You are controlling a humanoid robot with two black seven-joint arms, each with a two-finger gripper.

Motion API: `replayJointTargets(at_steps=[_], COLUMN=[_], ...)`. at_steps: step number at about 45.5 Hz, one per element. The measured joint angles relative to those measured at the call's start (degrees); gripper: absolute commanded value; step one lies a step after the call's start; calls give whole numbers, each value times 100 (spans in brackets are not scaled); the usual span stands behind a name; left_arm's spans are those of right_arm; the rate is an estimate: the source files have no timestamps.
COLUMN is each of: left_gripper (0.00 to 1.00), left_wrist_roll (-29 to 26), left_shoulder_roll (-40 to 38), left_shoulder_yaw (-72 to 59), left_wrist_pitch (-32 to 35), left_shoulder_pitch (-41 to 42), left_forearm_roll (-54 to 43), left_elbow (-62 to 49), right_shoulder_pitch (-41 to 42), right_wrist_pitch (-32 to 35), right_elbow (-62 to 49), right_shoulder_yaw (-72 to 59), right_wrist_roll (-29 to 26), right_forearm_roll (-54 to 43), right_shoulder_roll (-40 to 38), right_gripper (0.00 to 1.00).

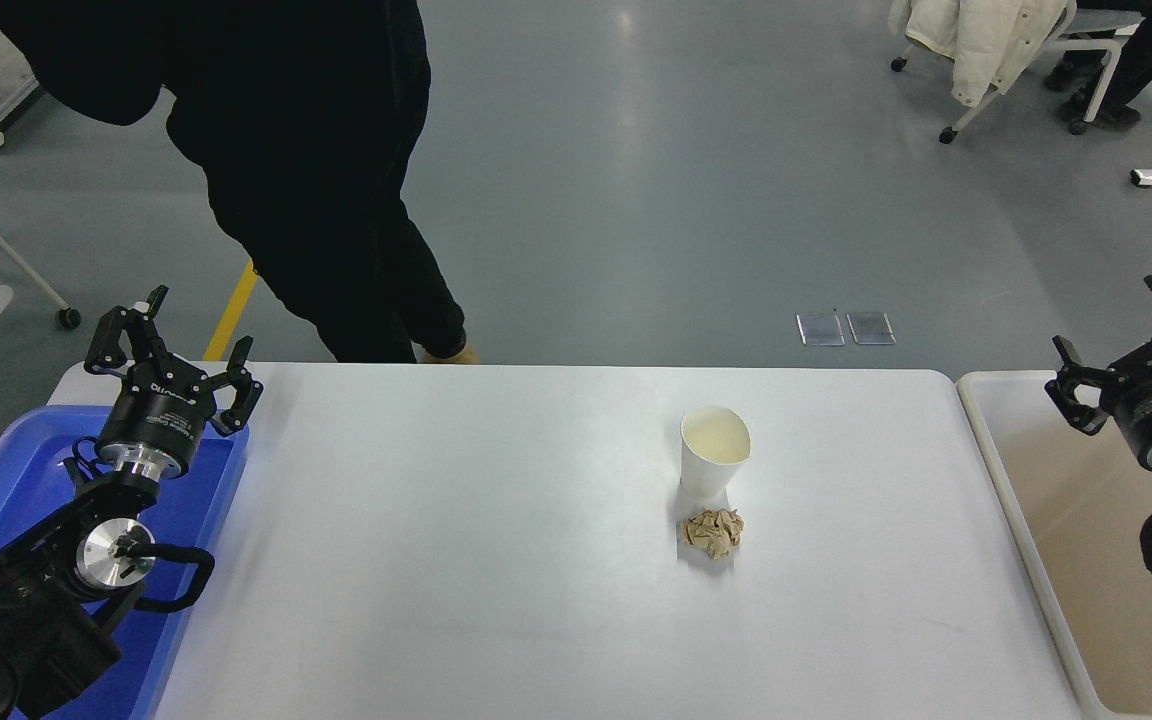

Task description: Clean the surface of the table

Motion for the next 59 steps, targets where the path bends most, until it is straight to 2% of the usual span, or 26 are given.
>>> replayJointTargets(at_steps=[59], left_gripper=[100], left_wrist_roll=[0], left_shoulder_roll=[1], left_shoulder_yaw=[0], left_wrist_pitch=[5], left_shoulder_pitch=[0], left_forearm_roll=[6], left_elbow=[0], right_shoulder_pitch=[-46], right_wrist_pitch=[-28], right_elbow=[-279], right_shoulder_yaw=[-37], right_wrist_roll=[1], right_forearm_roll=[7], right_shoulder_roll=[125], right_gripper=[99])
